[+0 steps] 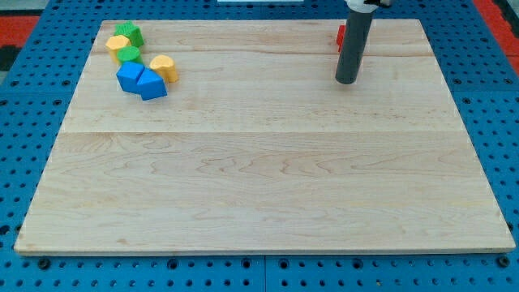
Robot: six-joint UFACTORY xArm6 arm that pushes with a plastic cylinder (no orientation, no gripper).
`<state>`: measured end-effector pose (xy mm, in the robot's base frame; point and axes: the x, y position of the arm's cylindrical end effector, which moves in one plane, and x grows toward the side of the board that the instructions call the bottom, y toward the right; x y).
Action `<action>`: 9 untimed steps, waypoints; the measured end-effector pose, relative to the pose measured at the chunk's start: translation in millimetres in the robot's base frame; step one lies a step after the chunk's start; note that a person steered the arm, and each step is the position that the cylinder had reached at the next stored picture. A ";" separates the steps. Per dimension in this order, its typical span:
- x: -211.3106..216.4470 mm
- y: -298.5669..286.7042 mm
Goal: Push blue blocks into the group of blocks
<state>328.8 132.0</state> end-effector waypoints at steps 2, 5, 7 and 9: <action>-34.4 2.4; 23.4 -27.7; 53.8 -169.2; 67.4 -263.6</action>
<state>396.2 -131.6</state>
